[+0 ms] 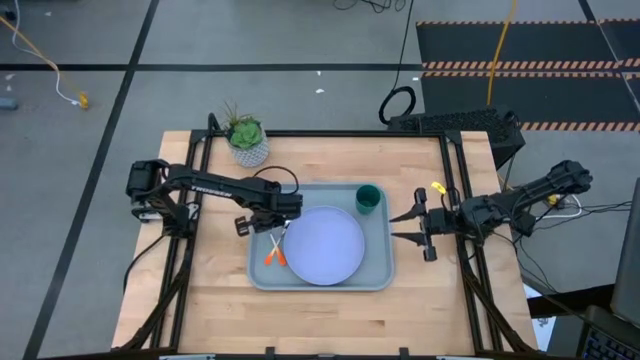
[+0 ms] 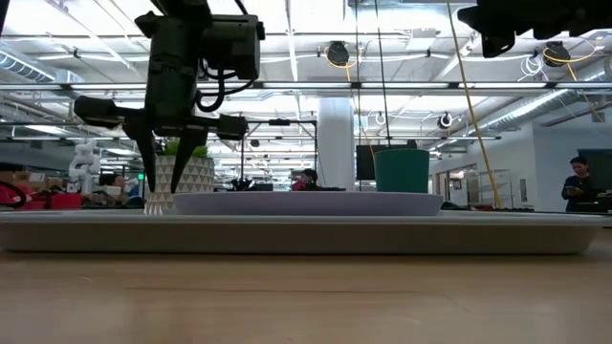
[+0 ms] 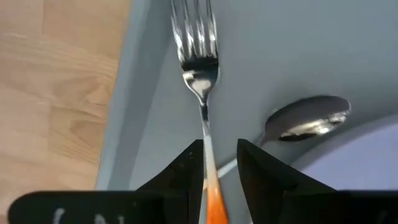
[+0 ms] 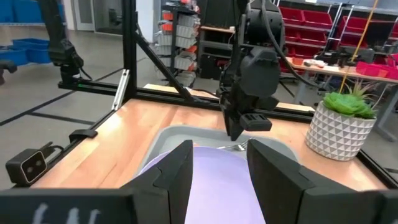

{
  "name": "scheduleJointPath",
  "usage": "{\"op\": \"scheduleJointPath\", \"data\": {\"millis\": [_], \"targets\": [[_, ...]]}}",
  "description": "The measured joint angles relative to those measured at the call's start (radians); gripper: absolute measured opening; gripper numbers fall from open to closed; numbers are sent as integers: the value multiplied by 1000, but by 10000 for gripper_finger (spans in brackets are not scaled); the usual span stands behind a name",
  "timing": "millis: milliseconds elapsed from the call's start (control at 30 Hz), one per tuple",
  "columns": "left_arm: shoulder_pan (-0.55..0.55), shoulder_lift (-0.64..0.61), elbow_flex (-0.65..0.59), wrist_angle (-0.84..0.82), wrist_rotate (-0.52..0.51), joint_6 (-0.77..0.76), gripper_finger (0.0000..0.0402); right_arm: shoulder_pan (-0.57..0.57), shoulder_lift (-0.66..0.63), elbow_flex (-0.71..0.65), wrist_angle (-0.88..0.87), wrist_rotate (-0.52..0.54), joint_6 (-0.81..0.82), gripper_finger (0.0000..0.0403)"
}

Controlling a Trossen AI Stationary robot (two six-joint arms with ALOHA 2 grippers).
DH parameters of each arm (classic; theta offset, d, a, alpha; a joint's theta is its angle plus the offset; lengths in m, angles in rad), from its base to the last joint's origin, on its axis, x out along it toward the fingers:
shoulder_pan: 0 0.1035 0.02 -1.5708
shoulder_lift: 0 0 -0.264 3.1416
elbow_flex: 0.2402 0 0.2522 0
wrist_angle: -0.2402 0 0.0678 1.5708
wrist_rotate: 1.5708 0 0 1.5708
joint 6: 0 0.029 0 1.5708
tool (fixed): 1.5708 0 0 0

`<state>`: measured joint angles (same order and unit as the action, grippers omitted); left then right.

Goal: Pick and place plate/cup/fork/spoon on tray
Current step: Put the orange fork to the left of the orange spoon on the blue tray

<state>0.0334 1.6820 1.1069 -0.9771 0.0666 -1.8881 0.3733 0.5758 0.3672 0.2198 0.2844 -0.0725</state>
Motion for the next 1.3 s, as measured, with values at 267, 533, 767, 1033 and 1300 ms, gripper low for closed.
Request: {"op": "scheduleJointPath", "data": {"millis": [267,533,767,1033,1300], "targets": [[2,0,-21,15,24,-8,97,8,0,0,-1,4,-16,144],[2,-1,-158,322,42,-60,97,8,0,0,-1,6,-24,144],[2,-5,-212,385,41,-73,97,8,0,0,-1,6,-26,144],[20,0,-167,373,32,-21,97,8,0,0,-1,7,-44,144],[21,0,-132,372,61,5,97,8,0,0,-1,6,-44,144]]}}
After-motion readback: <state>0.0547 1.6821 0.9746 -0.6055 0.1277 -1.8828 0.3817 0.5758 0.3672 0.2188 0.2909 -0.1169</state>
